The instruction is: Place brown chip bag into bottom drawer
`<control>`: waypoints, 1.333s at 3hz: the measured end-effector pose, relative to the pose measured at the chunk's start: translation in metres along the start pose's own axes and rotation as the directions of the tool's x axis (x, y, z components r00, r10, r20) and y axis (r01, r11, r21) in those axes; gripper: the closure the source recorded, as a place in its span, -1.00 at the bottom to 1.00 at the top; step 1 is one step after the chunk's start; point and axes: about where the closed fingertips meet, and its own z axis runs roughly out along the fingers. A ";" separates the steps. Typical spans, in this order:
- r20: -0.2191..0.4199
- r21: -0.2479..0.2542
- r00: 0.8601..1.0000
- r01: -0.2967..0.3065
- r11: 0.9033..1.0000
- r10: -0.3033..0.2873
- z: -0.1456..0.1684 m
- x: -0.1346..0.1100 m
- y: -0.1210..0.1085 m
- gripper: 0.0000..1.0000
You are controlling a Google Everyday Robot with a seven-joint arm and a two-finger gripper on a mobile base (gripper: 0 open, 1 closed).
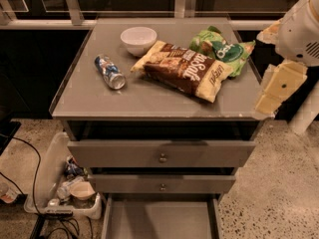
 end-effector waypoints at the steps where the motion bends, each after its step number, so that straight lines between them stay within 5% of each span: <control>1: 0.137 0.024 0.990 -0.019 1.000 0.016 0.007 -0.006 -0.015 -1.00; 2: 0.267 0.020 0.963 -0.037 0.999 0.031 0.015 -0.022 -0.027 -1.00; 4: 0.269 0.000 0.963 -0.023 1.000 0.023 0.028 -0.032 -0.027 -1.00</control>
Offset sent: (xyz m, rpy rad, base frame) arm 0.0563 0.0166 0.0074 0.3919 -0.1563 0.0555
